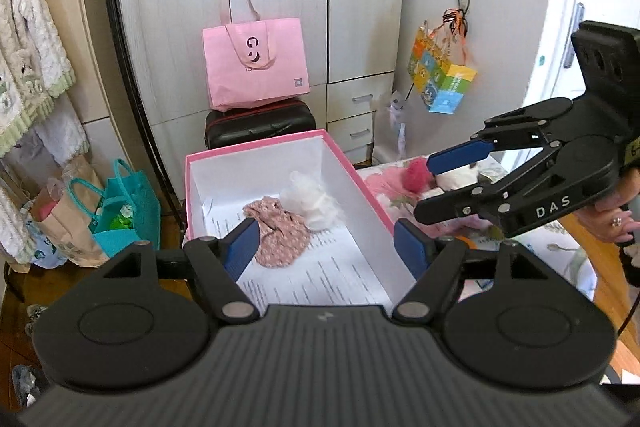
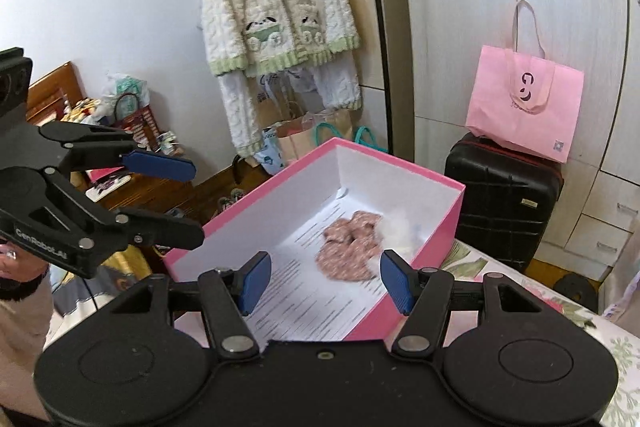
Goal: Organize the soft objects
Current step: 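Open both tools to release the items and lift out of the box, then grasp the orange ball with the left tool while the right tool grasps the green sponge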
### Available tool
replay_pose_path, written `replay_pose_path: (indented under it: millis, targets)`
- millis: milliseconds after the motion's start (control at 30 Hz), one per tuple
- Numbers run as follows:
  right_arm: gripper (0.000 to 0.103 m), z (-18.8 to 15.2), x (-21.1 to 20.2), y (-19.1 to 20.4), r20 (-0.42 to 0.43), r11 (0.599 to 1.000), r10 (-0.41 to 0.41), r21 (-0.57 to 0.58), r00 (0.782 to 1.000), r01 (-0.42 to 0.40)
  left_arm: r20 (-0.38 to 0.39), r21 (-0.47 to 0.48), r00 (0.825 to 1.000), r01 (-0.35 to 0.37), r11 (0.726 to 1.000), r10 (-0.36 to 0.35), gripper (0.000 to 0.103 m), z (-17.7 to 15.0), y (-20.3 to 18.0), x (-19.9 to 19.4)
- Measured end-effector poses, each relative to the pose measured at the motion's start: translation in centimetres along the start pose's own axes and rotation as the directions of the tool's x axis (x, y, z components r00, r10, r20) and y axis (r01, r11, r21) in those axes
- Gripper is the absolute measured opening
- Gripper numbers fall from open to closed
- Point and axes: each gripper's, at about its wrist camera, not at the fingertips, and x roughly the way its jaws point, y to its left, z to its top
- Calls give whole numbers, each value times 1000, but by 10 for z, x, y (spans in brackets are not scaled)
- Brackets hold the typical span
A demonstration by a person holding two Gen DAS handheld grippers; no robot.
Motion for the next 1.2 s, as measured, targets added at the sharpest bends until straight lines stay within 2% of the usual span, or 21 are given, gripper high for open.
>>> replay_pose_path:
  millis: [333,400,533,700,900,1067,1200]
  targets:
    - [66,-34,-58,32,16,999,-29,-36,999,30,-28,119,999,25,993,-22,80,-35,-46,-42]
    - [67,-44,-71,31,28,999,-33,-24,999,34,-40,143,998,44,989,-38,81,-40,-56,-44]
    - [68,-69,-94,21,57,1000,9,28,998,-10,-81,185,995,74,980,-60,84,-52,-71,-34]
    - [69,-106,-112,7,67,992,-82,100,994,75,-123,231,988,125,965,-98,84,-65,-93,-17]
    - [69,-143,-124,-9,55,979,-148,151,987,138,-163,232,968,225,946,-191,84,-69,-120,5]
    - [70,-166,-126,-14,42,971,-196,145,980,188,-157,242,964,250,938,-217,84,-72,-143,22]
    - [70,-183,-121,-27,56,957,-270,125,961,261,-119,265,967,249,932,-224,84,-74,-158,38]
